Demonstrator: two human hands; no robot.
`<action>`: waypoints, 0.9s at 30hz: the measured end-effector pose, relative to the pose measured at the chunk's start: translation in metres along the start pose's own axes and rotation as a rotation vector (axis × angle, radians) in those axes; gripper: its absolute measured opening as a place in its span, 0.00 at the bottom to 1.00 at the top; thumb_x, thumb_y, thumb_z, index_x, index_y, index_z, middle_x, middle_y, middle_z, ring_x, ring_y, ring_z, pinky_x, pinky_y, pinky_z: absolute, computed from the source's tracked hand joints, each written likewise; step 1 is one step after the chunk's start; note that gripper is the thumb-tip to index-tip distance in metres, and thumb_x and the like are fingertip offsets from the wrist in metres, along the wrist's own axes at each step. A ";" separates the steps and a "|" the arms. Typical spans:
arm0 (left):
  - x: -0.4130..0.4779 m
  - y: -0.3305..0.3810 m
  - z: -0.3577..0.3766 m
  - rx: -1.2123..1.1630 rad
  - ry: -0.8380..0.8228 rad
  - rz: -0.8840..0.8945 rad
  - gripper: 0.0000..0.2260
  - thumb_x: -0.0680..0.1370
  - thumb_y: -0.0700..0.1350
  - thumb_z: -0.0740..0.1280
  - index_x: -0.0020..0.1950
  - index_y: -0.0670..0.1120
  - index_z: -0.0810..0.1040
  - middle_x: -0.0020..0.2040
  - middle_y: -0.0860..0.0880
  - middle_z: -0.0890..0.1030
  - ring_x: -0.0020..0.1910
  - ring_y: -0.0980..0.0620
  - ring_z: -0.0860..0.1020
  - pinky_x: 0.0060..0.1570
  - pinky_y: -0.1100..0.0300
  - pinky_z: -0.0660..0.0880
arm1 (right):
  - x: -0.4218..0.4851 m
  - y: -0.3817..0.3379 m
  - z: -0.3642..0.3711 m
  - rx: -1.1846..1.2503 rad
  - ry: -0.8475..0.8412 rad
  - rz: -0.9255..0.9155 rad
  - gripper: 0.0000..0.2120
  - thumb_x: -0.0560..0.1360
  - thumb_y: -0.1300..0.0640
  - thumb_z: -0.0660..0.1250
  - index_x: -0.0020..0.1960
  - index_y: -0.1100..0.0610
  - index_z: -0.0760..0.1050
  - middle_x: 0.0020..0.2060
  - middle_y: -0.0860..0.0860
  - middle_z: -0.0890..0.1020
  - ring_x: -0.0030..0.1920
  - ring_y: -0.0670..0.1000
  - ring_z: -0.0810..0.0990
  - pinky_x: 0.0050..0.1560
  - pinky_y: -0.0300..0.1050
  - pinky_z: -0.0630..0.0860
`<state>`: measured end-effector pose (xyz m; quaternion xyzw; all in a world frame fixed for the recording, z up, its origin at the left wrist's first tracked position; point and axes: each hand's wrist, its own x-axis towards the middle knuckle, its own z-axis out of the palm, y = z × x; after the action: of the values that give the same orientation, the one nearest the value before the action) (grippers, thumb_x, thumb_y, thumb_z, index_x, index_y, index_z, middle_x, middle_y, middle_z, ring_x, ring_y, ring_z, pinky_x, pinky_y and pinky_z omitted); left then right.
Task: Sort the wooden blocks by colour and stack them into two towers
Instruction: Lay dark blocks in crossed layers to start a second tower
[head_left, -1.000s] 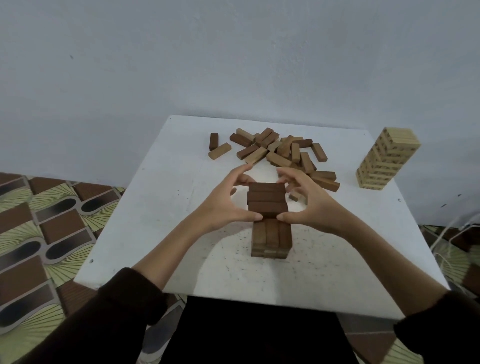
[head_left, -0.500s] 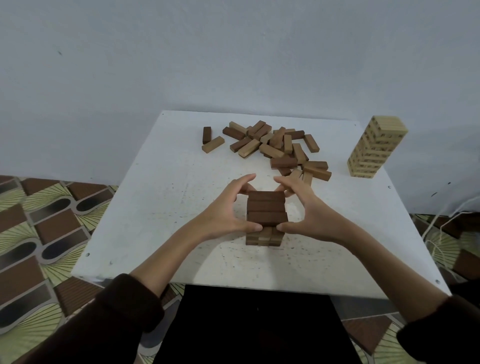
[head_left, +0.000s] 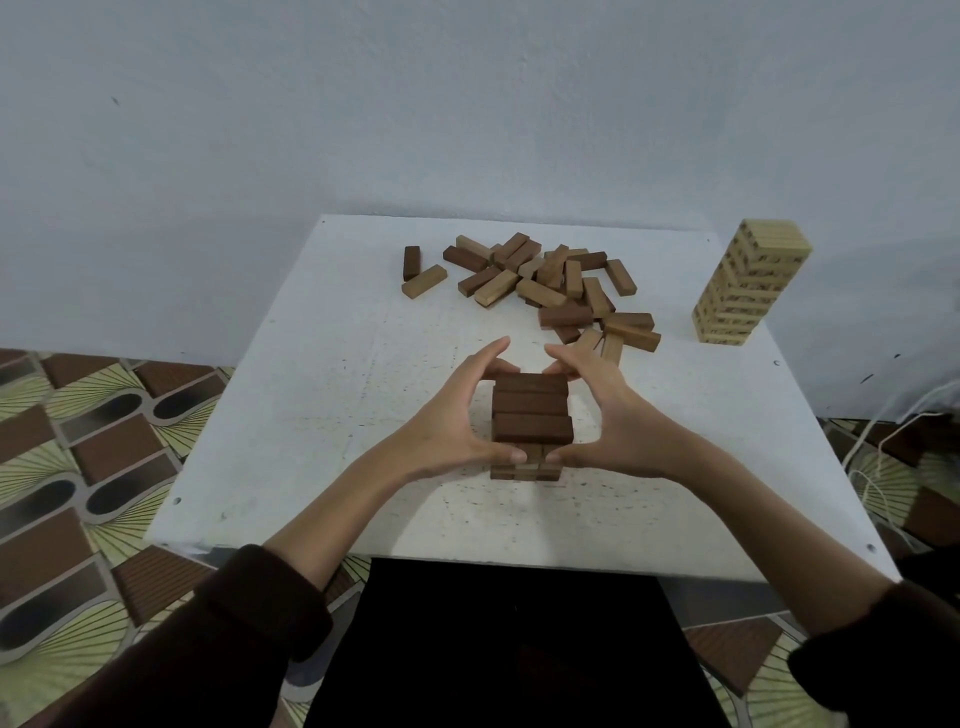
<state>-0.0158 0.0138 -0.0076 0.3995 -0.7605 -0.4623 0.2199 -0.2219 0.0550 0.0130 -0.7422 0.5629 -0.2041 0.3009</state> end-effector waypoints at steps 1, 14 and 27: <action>0.000 0.000 0.000 0.002 -0.001 0.002 0.47 0.66 0.48 0.78 0.76 0.54 0.52 0.68 0.54 0.67 0.69 0.59 0.64 0.66 0.63 0.58 | 0.000 0.001 0.001 -0.006 0.000 -0.001 0.47 0.65 0.51 0.78 0.75 0.51 0.52 0.66 0.49 0.66 0.65 0.45 0.61 0.68 0.45 0.60; 0.001 -0.006 0.006 0.008 0.025 0.012 0.47 0.66 0.46 0.78 0.76 0.55 0.52 0.64 0.54 0.68 0.66 0.60 0.65 0.60 0.73 0.56 | 0.004 0.004 0.006 -0.026 0.015 -0.030 0.47 0.65 0.49 0.78 0.74 0.51 0.54 0.63 0.48 0.68 0.62 0.44 0.63 0.62 0.38 0.58; 0.002 -0.009 0.009 -0.024 0.063 -0.017 0.46 0.67 0.42 0.78 0.76 0.53 0.53 0.62 0.55 0.69 0.66 0.58 0.66 0.58 0.75 0.57 | 0.006 0.002 0.012 -0.013 0.029 -0.016 0.45 0.66 0.54 0.77 0.74 0.51 0.54 0.64 0.50 0.68 0.59 0.41 0.62 0.59 0.31 0.59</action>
<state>-0.0197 0.0148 -0.0197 0.4177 -0.7442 -0.4604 0.2442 -0.2142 0.0520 0.0020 -0.7458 0.5625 -0.2134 0.2863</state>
